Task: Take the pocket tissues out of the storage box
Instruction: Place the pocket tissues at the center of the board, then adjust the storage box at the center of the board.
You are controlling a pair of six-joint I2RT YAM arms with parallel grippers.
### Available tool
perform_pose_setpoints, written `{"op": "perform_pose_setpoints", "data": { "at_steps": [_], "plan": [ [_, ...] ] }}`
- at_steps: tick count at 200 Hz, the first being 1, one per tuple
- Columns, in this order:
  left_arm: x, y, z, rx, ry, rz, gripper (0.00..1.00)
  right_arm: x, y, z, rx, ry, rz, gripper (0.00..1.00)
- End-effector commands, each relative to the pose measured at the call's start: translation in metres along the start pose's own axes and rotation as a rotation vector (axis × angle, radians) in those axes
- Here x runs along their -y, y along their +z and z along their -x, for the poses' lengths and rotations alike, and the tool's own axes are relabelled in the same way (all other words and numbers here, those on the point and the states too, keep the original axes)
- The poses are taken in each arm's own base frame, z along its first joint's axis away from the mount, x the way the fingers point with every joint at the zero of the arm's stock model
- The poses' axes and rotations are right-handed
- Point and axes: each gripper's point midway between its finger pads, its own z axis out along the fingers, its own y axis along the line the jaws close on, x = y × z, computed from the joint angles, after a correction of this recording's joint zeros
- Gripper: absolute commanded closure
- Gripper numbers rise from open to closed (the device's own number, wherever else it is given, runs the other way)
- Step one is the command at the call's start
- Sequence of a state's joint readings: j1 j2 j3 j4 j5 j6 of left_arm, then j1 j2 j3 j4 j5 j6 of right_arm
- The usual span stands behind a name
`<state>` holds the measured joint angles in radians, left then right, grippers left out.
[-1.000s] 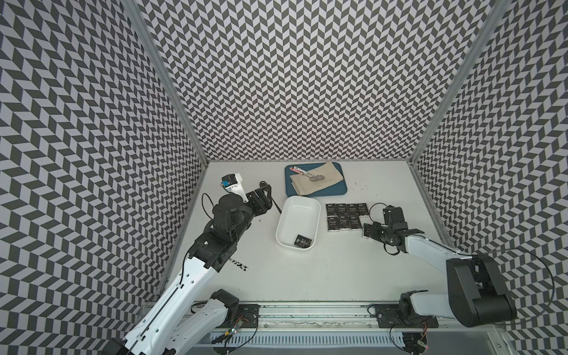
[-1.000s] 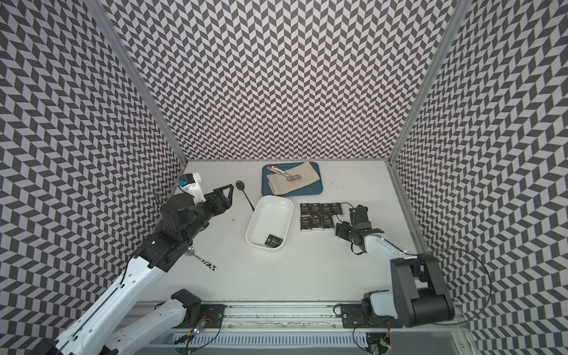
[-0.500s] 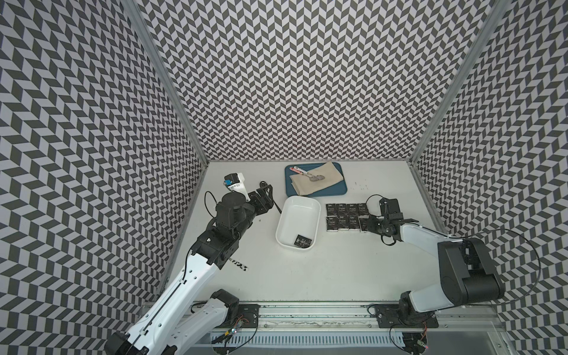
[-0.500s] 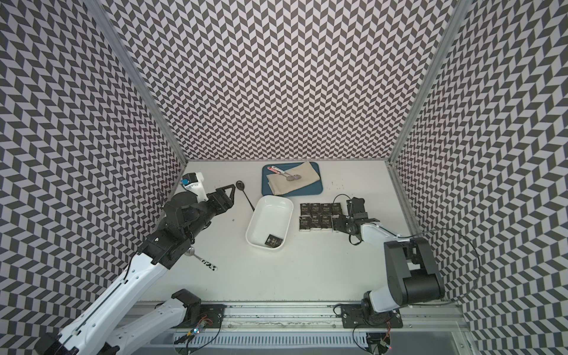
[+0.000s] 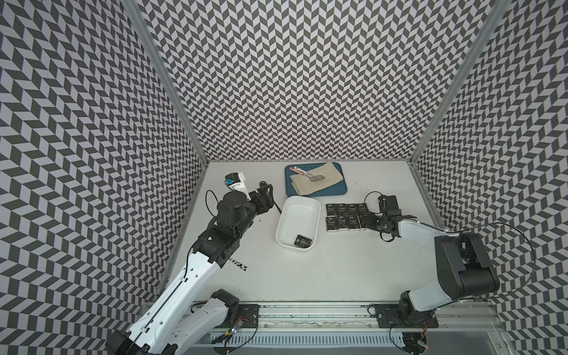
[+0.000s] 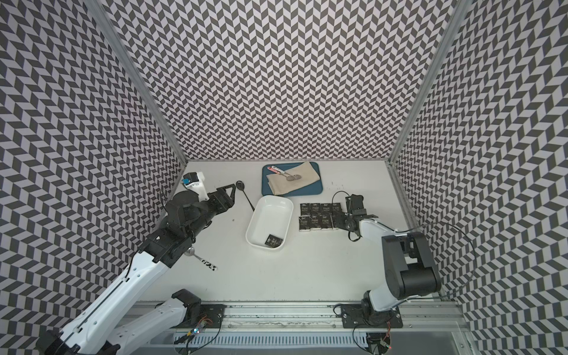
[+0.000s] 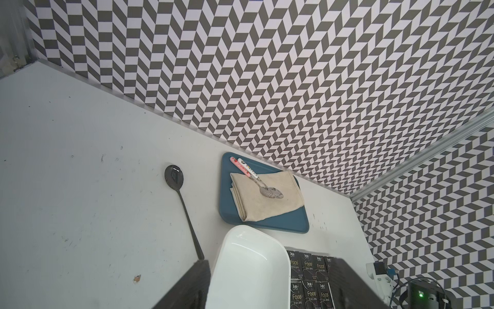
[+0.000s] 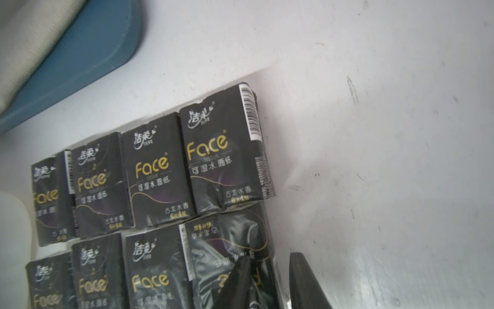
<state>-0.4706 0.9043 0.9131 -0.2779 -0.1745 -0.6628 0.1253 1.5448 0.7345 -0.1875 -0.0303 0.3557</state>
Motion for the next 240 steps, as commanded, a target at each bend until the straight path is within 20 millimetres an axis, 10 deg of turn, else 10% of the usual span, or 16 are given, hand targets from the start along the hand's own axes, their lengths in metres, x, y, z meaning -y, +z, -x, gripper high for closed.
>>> {"op": "perform_pose_setpoints", "data": {
  "at_steps": [1, 41, 71, 120, 154, 182, 240],
  "plan": [
    [0.006, -0.002, 0.015, 0.039, 0.011, -0.007, 0.25, -0.002, -0.009, 0.014, 0.038, -0.008, 0.002, 0.70],
    [0.006, -0.001, 0.014, 0.036, 0.012, -0.006, 0.25, -0.027, -0.048, 0.043, 0.135, -0.044, 0.066, 0.69],
    [0.004, 0.000, 0.013, 0.032, 0.015, 0.007, 0.25, -0.082, -0.087, 0.058, 0.218, -0.136, 0.170, 0.68],
    [-0.006, 0.009, 0.000, -0.007, 0.026, 0.052, 0.25, -0.239, -0.108, -0.002, 0.162, -0.526, 0.440, 0.63],
    [-0.014, 0.010, -0.005, -0.022, 0.037, 0.085, 0.25, -0.287, -0.078, -0.043, 0.030, -0.658, 0.497, 0.63],
    [-0.015, 0.012, -0.002, -0.015, 0.041, 0.102, 0.25, -0.304, -0.059, -0.067, -0.024, -0.672, 0.460, 0.63],
    [-0.015, 0.018, -0.004, -0.027, 0.051, 0.109, 0.25, -0.253, -0.073, -0.020, 0.187, -0.483, 0.205, 0.58]
  ]
}}
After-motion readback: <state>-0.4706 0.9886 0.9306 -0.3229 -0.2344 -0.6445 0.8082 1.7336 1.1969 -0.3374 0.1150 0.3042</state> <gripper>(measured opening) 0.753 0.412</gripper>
